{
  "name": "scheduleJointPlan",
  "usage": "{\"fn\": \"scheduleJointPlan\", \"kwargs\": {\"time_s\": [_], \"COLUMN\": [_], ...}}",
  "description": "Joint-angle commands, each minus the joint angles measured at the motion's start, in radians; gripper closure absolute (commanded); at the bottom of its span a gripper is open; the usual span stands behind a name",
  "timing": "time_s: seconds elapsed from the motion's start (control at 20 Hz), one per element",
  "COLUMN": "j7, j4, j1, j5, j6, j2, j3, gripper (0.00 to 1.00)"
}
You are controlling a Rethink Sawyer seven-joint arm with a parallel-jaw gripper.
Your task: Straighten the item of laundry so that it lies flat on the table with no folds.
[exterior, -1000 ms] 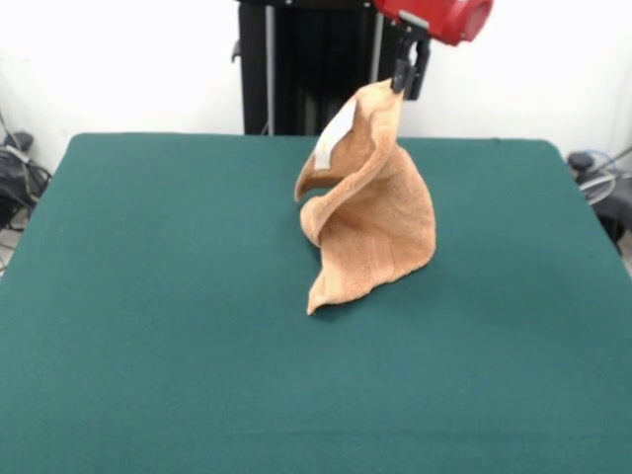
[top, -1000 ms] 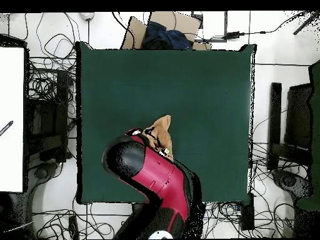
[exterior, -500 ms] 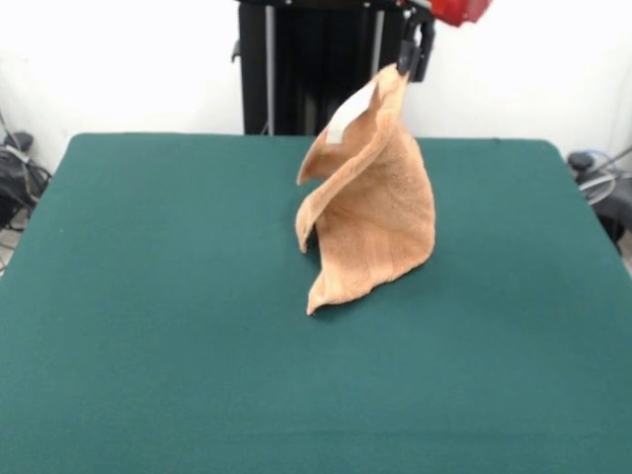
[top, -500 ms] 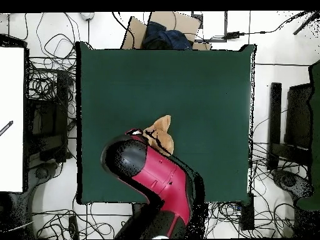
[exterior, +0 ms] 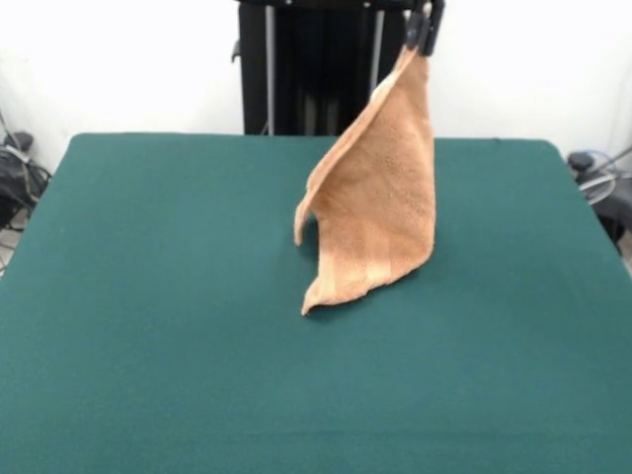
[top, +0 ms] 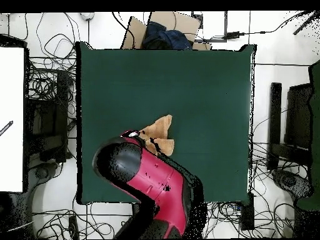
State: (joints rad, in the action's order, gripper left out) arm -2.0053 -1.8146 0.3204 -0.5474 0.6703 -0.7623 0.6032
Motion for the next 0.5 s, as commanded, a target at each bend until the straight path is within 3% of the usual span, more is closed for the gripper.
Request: {"fn": "scheduleJointPlan", "kwargs": {"time_s": [0.05,0.5], "j7": [-0.386,-0.453], "j4": [0.065,0.133], "j1": [0.043,0.061], "j5": [-0.003,-0.004], "j6": [0.119,0.212], "j2": [0.007,0.027], "j3": [0.03,0.055], "gripper": [1.0,1.0]}}
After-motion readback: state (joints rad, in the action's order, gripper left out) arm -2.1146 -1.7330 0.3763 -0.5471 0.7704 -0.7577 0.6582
